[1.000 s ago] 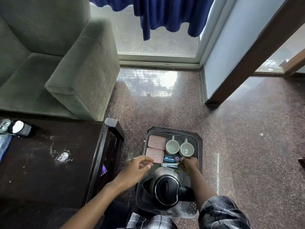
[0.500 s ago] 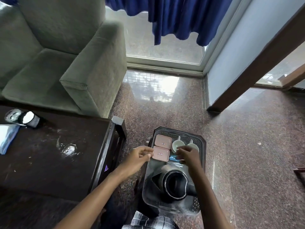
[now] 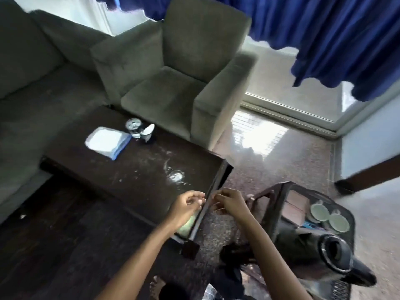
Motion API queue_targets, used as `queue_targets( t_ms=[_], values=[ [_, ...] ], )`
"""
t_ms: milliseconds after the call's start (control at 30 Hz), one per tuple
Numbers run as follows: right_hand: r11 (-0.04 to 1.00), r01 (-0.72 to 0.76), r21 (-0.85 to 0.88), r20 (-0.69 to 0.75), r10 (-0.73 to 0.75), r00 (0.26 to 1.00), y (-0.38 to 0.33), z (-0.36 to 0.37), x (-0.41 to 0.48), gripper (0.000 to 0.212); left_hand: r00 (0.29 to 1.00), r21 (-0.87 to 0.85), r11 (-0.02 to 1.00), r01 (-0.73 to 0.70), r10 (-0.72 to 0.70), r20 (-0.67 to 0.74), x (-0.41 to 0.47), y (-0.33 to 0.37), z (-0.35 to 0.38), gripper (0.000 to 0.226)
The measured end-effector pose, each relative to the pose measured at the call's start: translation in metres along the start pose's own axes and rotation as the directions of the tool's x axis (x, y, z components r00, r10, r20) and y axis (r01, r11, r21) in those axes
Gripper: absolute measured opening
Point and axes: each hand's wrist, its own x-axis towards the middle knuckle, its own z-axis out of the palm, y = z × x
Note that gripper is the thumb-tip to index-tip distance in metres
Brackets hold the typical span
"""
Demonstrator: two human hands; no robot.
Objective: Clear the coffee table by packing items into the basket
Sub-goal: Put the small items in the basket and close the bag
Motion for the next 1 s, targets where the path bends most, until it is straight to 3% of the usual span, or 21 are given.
queue_targets(
  t_ms=[233,467,800,1000],
  values=[
    [0.996,0.056,-0.076,0.165,-0.043,0.985,-0.035,0.148,-0.007,0.025,0.983,-0.147,0.989,0.026,-0.052,-0.175,-0.053,-0.052,-0.139,0.022],
    [0.984,0.098,-0.151,0.292,-0.051,0.955,-0.068,0.231,0.007,0.020,0.958,-0.238,0.971,-0.019,-0.051,-0.283,-0.060,-0.066,-0.223,0.022],
    [0.991,-0.034,-0.130,0.302,0.072,0.951,-0.084,0.343,0.111,0.020,0.954,-0.259,0.965,0.040,-0.114,-0.276,-0.001,-0.083,-0.344,0.018],
    [0.970,-0.099,-0.223,0.213,0.148,0.966,-0.110,0.408,0.199,0.022,0.948,-0.209,0.972,0.107,-0.163,-0.274,0.060,-0.067,-0.434,0.018]
  ],
)
